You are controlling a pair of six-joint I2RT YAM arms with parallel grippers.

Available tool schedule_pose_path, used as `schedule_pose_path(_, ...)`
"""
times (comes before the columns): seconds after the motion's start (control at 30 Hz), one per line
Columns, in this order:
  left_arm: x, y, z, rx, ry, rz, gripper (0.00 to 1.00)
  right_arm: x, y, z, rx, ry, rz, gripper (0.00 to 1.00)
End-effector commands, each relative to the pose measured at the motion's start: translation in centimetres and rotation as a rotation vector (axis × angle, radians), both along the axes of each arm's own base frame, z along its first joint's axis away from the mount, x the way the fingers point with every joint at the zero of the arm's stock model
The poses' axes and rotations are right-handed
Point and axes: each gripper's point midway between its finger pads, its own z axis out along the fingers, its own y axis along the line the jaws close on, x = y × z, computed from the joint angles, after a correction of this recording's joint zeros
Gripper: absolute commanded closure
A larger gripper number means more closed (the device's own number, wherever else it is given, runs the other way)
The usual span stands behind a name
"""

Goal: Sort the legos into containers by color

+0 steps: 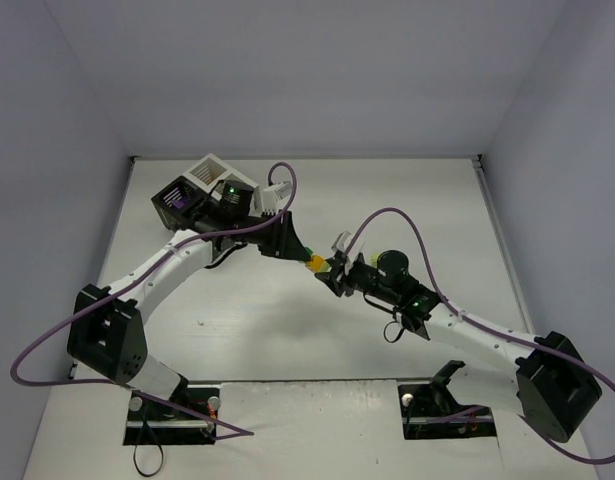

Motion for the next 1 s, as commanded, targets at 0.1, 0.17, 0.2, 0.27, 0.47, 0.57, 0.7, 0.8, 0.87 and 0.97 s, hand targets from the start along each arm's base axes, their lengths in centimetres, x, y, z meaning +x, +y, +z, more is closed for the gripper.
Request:
schedule_pose_path(0.1, 1.6, 1.3, 4.8, -0.063, -0.153, 0.032, 0.97, 1.6, -0.3, 0.7, -0.003, -0.032, -0.055, 1.0)
schedule_pose_path(0.17, 1.7, 1.4, 4.8, -0.062, -0.154, 0.032, 0.97, 1.6, -0.4, 0.6, -0.007, -0.029, -0.058, 1.0)
schedule_pose_path(0.2, 1.7, 1.5, 4.9, -0.063, -0.159, 0.037, 0.97, 1.6, -0.4, 0.6, -0.007, -0.029, -0.061, 1.0)
schedule_pose_path(0.27, 1.7, 1.5, 5.0, -0.065, -0.16, 0.037, 0.97, 1.6, -0.4, 0.5, -0.008, -0.027, -0.063, 1.0)
schedule_pose_path(0.47, 4.8, 5.2, 4.5, 0.059, -0.222, 0.227, 0.97, 2.0, -0.5, 0.4, -0.01, -0.021, -0.082, 1.0)
schedule_pose_path(0.57, 6.9, 9.4, 4.8, 0.187, -0.29, 0.415, 0.97, 2.0, -0.5, 0.5, -0.008, -0.02, -0.086, 1.0)
schedule_pose_path(0.7, 9.7, 16.2, 6.0, 0.366, -0.385, 0.711, 0.96, 1.9, -0.7, 0.9, 0.005, -0.024, -0.094, 1.0)
schedule_pose_path(0.8, 11.0, 19.7, 6.6, 0.499, -0.407, 0.84, 0.96, 1.7, -0.8, 1.1, 0.017, -0.023, -0.094, 1.0)
schedule_pose_path(0.87, 12.0, 21.1, 6.6, 0.554, -0.402, 0.887, 0.96, 1.5, -0.9, 1.3, 0.025, -0.027, -0.091, 1.0)
schedule_pose_path(0.97, 13.8, 22.6, 5.9, 0.608, -0.376, 0.934, 0.96, 1.3, -0.9, 1.7, 0.04, -0.034, -0.088, 1.0)
